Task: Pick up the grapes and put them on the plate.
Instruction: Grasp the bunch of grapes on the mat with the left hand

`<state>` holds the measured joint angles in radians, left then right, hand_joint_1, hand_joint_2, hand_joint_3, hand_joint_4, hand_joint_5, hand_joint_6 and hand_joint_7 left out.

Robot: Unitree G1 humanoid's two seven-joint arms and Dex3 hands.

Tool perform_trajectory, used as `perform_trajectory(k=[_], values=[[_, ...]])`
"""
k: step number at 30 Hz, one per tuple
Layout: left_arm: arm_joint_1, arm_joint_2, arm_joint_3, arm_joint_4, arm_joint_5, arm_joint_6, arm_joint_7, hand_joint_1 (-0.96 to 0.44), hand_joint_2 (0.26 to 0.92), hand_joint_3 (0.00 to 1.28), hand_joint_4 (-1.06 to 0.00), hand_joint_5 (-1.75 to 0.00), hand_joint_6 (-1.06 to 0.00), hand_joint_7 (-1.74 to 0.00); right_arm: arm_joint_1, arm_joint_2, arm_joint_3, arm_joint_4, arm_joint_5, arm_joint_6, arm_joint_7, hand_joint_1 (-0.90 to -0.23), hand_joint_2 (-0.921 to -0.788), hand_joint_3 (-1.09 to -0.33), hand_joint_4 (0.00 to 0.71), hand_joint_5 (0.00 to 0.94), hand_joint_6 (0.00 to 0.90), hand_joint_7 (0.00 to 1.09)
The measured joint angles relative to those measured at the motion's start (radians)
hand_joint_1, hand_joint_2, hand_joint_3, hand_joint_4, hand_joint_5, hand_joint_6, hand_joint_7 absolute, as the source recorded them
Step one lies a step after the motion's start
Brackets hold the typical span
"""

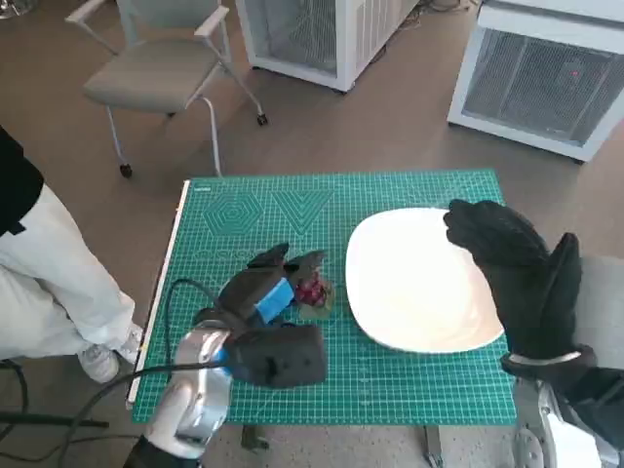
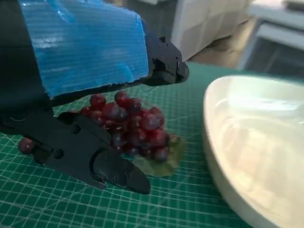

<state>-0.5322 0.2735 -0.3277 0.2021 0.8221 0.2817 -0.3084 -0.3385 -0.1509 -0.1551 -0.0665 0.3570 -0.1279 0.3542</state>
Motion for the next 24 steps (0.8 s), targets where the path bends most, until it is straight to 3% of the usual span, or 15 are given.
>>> perform_trajectory(k=[13, 24], values=[[-0.212, -0.056, -0.119, 0.442, 0.039, 0.071, 0.082, -0.18, 0.77, 0.01, -0.15, 0.0, -0.33, 0.0, 0.001, -0.001, -0.002, 0.001, 0.0, -0.001, 0.0, -0.335, -0.921, -0.598, 0.454, 0.833, 0.239, 0.99], [-0.342, -0.093, -0.134, 0.705, -0.018, -0.008, 0.195, -0.14, 0.779, 0.01, -0.14, 0.0, -0.31, 0.0, 0.002, -0.003, -0.004, -0.001, 0.0, -0.002, 0.0, -0.332, -0.921, -0.599, 0.452, 0.835, 0.238, 0.99]])
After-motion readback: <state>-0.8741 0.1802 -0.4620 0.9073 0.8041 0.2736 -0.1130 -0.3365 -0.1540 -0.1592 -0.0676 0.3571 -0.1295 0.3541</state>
